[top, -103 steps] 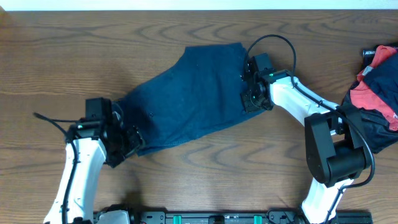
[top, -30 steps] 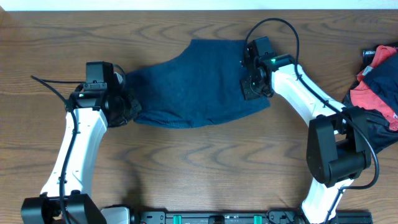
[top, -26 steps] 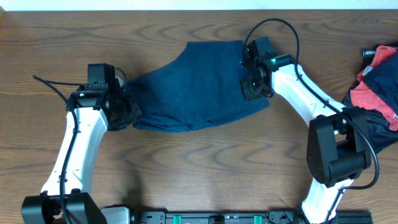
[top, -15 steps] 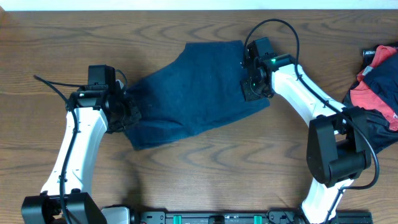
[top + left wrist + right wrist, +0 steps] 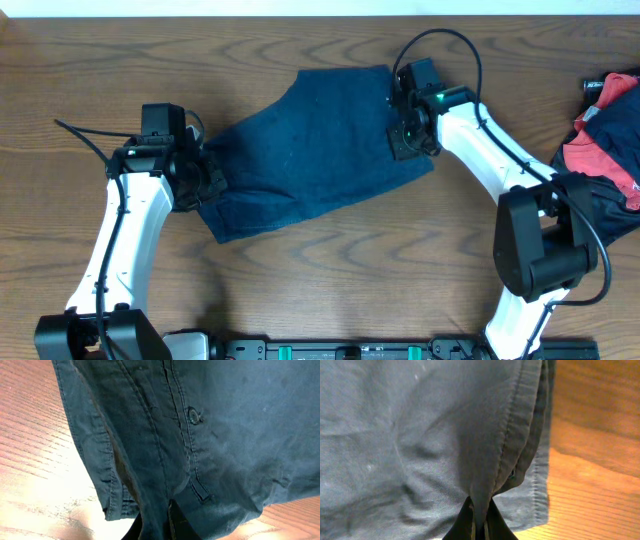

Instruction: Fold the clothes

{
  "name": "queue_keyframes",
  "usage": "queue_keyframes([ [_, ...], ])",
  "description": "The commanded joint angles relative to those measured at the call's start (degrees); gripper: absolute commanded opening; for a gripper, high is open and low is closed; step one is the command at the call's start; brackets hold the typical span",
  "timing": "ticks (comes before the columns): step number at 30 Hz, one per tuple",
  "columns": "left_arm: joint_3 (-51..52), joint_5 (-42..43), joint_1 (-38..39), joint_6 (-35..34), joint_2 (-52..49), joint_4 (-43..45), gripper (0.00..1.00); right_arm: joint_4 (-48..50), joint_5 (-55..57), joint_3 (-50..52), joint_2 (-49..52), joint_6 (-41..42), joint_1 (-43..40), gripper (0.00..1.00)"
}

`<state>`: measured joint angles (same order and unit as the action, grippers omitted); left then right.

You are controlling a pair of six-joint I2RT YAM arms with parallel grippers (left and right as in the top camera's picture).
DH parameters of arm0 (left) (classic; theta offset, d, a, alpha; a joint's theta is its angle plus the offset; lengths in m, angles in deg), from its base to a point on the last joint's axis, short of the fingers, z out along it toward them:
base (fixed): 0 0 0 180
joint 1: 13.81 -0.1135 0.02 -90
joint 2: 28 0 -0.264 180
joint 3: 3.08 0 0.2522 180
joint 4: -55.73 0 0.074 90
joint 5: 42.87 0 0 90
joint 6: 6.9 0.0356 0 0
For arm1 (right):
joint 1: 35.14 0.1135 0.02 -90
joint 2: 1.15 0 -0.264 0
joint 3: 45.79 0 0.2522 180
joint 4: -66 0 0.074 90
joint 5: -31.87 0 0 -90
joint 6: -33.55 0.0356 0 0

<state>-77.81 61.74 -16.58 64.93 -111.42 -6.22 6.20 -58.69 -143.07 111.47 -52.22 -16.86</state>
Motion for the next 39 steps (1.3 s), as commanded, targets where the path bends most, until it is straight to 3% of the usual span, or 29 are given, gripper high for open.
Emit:
queue_keyframes([
  [1, -1.2, -0.7, 0.1, -0.5, -0.2, 0.6, 0.06, 0.1, 2.6, -3.1, -4.6, -0.7, 0.5, 0.01],
  [10, -8.0, -0.7, 0.1, -2.3, 0.1, 1.7, 0.06, -3.6, 6.3, -9.4, -11.8, -1.6, 0.4, 0.01],
  [29, -48.2, 0.2, 0.3, -2.9, 0.2, -10.4, 0.06, -25.6, 15.9, -43.5, -17.0, -4.5, -4.9, 0.01],
  [39, -58.6, 0.1, 8.1, -2.7, 3.3, -17.0, 0.06, -34.7, 17.3, -55.9, -22.8, -4.3, -4.9, 0.01],
])
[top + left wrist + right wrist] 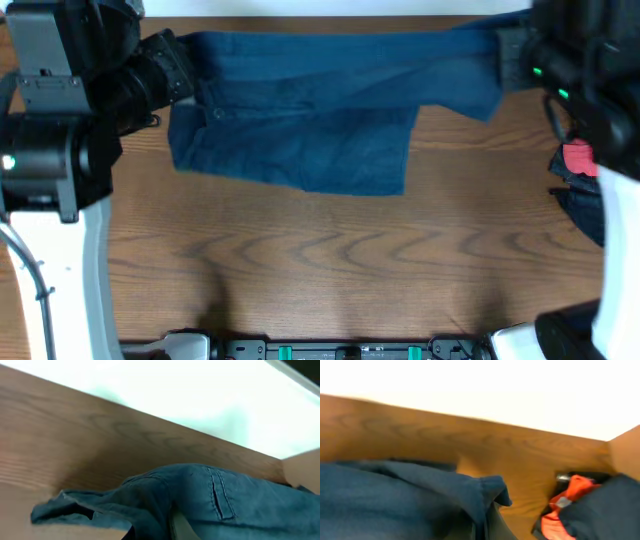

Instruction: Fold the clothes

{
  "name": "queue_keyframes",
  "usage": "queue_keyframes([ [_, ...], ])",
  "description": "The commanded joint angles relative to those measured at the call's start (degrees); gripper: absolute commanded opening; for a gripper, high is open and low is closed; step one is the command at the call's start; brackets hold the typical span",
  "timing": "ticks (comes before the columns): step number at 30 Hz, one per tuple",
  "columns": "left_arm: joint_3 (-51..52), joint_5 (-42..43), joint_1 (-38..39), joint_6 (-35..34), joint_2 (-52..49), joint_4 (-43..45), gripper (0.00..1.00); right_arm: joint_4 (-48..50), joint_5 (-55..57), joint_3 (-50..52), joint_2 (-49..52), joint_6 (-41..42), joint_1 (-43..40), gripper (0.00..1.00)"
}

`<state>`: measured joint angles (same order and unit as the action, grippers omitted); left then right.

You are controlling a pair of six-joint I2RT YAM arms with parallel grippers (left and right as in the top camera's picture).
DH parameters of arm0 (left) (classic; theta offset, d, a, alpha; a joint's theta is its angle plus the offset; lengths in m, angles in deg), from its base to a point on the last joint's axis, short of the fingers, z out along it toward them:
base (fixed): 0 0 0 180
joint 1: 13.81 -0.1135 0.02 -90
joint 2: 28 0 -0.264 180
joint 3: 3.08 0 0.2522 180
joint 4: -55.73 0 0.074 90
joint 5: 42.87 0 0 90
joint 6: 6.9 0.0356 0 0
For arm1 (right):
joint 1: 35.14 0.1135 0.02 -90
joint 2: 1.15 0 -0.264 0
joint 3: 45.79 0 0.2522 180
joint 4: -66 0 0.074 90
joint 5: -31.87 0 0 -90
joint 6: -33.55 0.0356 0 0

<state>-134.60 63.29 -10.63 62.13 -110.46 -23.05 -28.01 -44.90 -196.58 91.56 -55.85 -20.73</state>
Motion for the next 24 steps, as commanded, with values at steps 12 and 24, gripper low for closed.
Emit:
queue_keyframes([
  [12, -1.9, -5.6, 14.2, 1.0, 10.1, 2.9, 0.06, -2.7, 2.8, -2.5, -12.5, 0.2, 1.3, 0.01],
  [24, -1.9, -11.8, 19.2, 4.5, 15.8, 2.8, 0.06, -5.7, 2.9, -2.5, -17.4, 2.0, 4.8, 0.01],
])
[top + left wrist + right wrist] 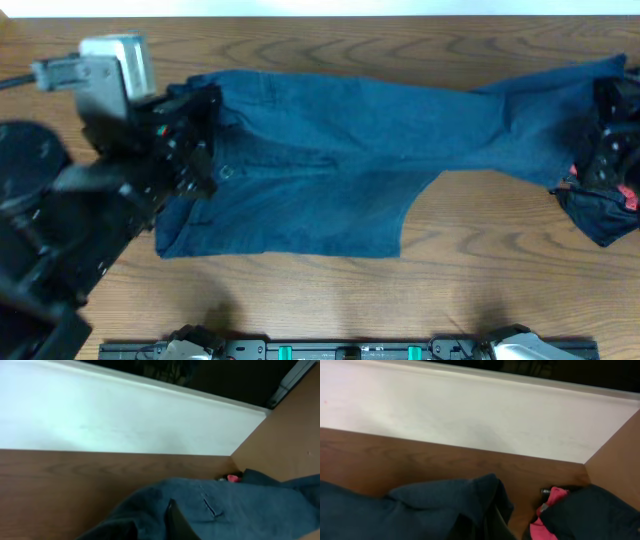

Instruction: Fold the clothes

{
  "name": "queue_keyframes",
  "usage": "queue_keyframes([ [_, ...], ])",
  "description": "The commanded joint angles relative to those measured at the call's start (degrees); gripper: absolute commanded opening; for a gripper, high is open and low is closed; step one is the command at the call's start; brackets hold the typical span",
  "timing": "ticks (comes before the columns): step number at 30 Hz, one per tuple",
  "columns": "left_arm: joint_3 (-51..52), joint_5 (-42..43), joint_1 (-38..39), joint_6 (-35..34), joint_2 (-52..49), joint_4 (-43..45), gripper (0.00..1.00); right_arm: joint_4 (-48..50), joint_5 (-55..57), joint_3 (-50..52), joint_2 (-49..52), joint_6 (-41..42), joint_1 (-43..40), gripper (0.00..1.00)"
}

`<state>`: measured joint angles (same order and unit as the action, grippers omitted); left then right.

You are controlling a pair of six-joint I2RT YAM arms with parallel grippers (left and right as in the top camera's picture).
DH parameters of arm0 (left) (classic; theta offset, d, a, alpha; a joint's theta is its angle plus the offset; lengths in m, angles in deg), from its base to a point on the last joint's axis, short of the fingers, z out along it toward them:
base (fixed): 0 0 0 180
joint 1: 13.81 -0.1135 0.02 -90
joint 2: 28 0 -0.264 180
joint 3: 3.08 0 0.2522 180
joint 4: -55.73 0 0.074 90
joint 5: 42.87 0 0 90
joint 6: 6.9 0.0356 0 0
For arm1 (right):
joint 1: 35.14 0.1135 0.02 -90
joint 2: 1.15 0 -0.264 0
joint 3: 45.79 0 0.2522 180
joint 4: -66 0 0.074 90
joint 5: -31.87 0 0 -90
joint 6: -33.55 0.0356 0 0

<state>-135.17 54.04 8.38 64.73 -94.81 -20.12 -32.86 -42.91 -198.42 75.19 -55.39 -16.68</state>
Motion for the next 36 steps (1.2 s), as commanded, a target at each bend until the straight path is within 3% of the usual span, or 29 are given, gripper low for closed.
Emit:
queue_keyframes([
  [1, -1.3, -3.5, 0.2, 1.9, 0.1, -0.8, 0.06, -1.6, 1.0, -0.7, -1.1, 1.9, 0.8, 0.01],
  [6, -1.3, -6.8, 0.2, 2.3, -2.4, -2.6, 0.06, -2.6, 4.5, -0.7, -1.0, 2.1, 0.8, 0.01],
  [13, -1.3, -6.8, 0.2, 2.2, -9.8, -5.2, 0.06, -2.6, 22.9, -0.7, 1.0, 4.5, 0.6, 0.01],
  [19, -1.3, -6.8, 0.2, 2.1, -13.6, -6.4, 0.06, -2.1, 32.0, -0.7, 5.7, 4.5, 0.6, 0.01],
  [36, -1.3, -10.6, 0.2, 2.1, -13.6, -8.6, 0.06, -4.5, 25.7, -1.2, 7.9, 7.5, 0.7, 0.01],
])
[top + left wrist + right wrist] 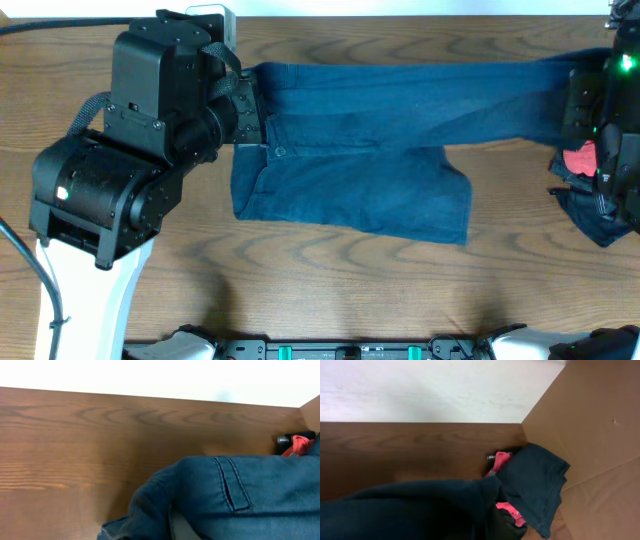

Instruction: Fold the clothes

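Dark blue jeans (pixel 380 130) hang stretched across the table between both raised arms, waistband end at the left. My left gripper (pixel 245 112) is shut on the waistband beside the button; in the left wrist view the belt-loop and waistband fold (pixel 220 495) fill the bottom. My right gripper (pixel 585 100) is shut on a leg end at the far right; the right wrist view shows dark denim (pixel 410 510) bunched over its fingers. A second leg (pixel 400 205) droops toward the table.
A pile of other clothes, red (pixel 578 160) and dark navy (pixel 600 215), lies at the right edge of the wooden table (pixel 300 290); it shows again in the right wrist view as a red and navy pile (pixel 530 475). A brown cardboard wall (pixel 590 430) stands beyond it.
Both arms have shifted: the left gripper now holds the waistband further right and back, the jeans are pulled into a straighter band, and the loose leg hangs further right.
First the jeans lay folded on the table with both grippers shut on their ends. Then both arms held them lifted and spread along the back edge. After that they were stretched wider, and now they hang taut between the grippers.
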{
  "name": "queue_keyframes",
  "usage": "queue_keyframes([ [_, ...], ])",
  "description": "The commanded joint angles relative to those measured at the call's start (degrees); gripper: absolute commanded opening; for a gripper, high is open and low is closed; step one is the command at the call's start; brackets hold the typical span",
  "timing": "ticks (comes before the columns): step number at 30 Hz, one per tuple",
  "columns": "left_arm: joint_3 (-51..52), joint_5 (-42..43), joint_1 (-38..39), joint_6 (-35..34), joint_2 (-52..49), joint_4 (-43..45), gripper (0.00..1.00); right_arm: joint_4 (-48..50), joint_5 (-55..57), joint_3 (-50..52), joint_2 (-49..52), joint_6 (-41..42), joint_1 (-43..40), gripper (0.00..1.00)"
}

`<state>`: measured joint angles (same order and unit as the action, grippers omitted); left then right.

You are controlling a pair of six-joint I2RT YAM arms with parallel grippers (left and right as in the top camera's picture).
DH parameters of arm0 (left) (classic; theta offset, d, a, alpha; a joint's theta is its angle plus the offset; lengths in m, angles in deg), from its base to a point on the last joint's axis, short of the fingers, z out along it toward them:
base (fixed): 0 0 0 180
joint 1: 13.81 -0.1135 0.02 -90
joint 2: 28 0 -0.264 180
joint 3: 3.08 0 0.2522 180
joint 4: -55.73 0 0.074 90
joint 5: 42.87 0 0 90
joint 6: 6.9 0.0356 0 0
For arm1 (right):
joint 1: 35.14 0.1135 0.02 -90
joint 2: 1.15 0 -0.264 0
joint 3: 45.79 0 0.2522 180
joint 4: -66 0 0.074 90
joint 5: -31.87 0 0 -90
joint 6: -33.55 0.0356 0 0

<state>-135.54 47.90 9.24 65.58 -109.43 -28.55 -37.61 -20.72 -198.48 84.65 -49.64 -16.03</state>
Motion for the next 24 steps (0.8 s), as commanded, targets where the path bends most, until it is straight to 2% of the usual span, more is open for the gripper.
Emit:
queue_keyframes([
  [1, -0.9, -4.5, -0.5, 1.2, 1.2, -0.2, 0.06, 0.6, 3.8, -1.4, -1.9, 1.7, 0.0, 0.01],
  [8, -0.9, -4.5, 3.3, 2.1, 2.8, 4.0, 0.06, 5.1, -0.3, -6.1, -4.2, -1.8, 0.0, 0.01],
  [18, -1.0, -11.2, 9.9, 2.5, 11.6, 6.6, 0.06, 3.4, -2.8, -8.8, -7.5, -1.7, 0.0, 0.01],
  [24, -1.0, -13.9, 10.3, 2.5, 14.1, 6.2, 0.06, 1.9, -4.0, -8.8, -7.8, -1.0, 0.0, 0.01],
])
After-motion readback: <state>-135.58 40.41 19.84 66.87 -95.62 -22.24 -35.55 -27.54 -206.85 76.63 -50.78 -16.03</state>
